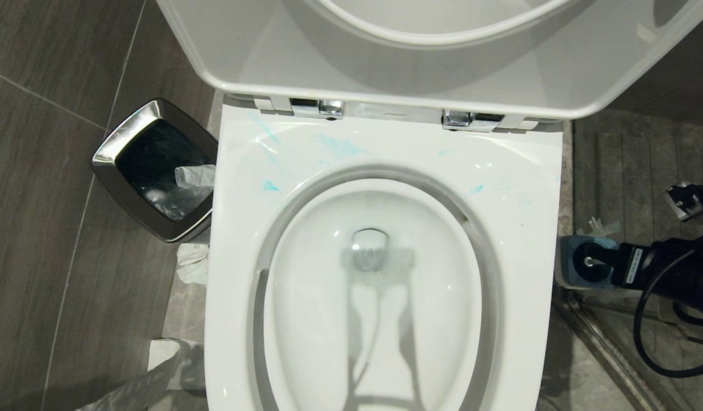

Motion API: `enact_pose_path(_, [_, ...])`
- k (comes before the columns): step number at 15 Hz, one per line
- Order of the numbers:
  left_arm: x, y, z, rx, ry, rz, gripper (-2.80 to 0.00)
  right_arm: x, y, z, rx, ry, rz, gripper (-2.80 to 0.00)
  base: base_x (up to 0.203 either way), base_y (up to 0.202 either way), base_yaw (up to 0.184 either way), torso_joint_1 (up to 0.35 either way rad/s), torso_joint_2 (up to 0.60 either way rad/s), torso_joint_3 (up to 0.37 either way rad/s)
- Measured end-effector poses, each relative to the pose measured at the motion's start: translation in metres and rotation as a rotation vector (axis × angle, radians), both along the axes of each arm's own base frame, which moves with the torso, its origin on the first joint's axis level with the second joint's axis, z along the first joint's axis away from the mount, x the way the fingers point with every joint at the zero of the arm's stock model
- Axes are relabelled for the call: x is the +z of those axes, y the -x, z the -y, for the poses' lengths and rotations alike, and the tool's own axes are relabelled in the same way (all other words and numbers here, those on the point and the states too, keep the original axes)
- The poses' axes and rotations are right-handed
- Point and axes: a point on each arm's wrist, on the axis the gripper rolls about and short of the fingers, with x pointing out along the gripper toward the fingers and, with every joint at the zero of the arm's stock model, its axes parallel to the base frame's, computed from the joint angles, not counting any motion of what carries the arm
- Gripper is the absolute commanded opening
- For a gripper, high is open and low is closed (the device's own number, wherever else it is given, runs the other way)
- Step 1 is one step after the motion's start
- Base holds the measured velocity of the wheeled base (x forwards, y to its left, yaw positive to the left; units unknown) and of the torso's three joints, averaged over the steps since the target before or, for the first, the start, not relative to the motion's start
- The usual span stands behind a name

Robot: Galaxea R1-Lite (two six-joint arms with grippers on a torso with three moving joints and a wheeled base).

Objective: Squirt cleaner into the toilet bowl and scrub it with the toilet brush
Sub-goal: Pour in the cleaning agent

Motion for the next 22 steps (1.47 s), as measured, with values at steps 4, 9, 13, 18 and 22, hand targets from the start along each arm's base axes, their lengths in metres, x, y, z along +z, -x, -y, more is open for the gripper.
enact_pose_path(4, [0.0,0.0,0.0,0.0,0.0,0.0,-2.8,-0.032,-0.012,-0.002,0.03,0.014,0.139,-2.8,0.0,0.0,0.0,0.0,0.0,0.0])
enact_pose_path(9, [0.0,0.0,0.0,0.0,0.0,0.0,-2.8,-0.069,-0.002,-0.013,0.109,0.008,0.235,-2.8,0.0,0.0,0.0,0.0,0.0,0.0])
enact_pose_path(13, [0.0,0.0,0.0,0.0,0.0,0.0,-2.8,-0.086,-0.006,-0.008,0.075,0.011,0.215,-2.8,0.0,0.0,0.0,0.0,0.0,0.0])
enact_pose_path(18, [0.0,0.0,0.0,0.0,0.0,0.0,-2.8,-0.1,-0.026,-0.002,-0.029,0.022,0.2,0.0,0.0,0.0,0.0,0.0,0.0,0.0])
enact_pose_path(22, [0.0,0.0,0.0,0.0,0.0,0.0,-2.8,-0.105,-0.047,-0.001,-0.057,0.033,0.214,0.0,0.0,0.0,0.0,0.0,0.0,0.0])
